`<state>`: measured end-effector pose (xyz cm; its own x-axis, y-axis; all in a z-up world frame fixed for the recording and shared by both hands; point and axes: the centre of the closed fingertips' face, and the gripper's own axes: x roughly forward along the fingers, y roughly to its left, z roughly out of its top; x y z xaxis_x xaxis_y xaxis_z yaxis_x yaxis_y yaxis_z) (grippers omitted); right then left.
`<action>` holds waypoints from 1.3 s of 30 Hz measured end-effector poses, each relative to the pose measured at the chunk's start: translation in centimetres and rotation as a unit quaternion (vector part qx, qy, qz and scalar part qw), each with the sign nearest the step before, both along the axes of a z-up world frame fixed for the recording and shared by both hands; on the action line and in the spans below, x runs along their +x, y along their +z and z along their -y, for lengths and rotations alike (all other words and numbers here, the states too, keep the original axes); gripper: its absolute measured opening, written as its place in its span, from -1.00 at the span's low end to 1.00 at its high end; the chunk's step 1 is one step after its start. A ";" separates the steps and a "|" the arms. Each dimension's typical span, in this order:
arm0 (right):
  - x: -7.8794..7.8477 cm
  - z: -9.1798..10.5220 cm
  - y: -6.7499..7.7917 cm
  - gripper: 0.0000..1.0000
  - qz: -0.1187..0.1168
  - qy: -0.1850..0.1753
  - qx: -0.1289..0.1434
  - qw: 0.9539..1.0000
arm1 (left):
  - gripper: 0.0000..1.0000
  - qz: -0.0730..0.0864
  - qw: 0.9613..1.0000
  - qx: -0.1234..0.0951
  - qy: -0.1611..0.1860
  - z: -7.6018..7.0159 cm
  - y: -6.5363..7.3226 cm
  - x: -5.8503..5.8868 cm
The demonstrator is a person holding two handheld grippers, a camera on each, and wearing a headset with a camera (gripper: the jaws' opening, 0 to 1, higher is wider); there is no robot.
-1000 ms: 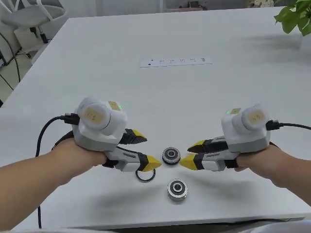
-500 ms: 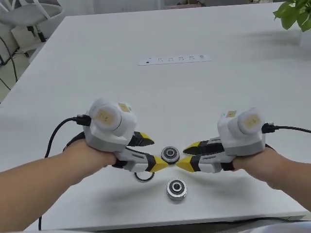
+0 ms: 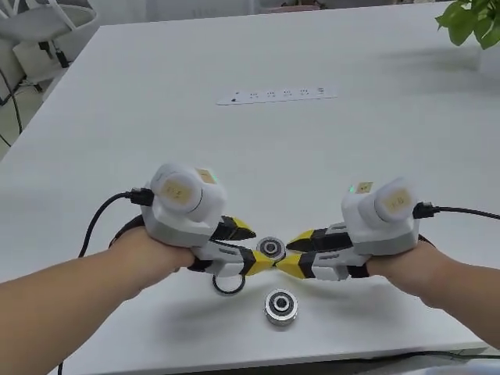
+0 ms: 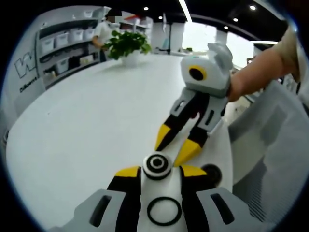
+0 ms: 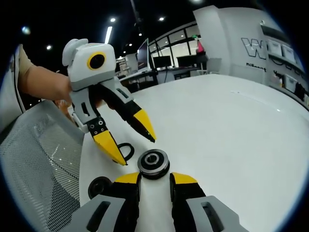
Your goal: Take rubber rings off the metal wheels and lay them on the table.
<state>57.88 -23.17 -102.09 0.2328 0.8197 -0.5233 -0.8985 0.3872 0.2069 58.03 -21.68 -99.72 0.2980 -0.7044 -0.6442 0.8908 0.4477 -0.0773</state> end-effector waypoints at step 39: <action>-0.1 -0.3 0.1 -0.65 0.014 0.000 0.007 1.000 | -0.72 0.031 0.999 0.022 -0.014 1.0 -0.8 0.9</action>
<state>57.82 -22.91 -102.02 0.2473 0.8272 -0.5046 -0.9040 0.3844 0.1871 58.92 -22.68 -100.57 0.3198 -0.6838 -0.6558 0.9052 0.4250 -0.0017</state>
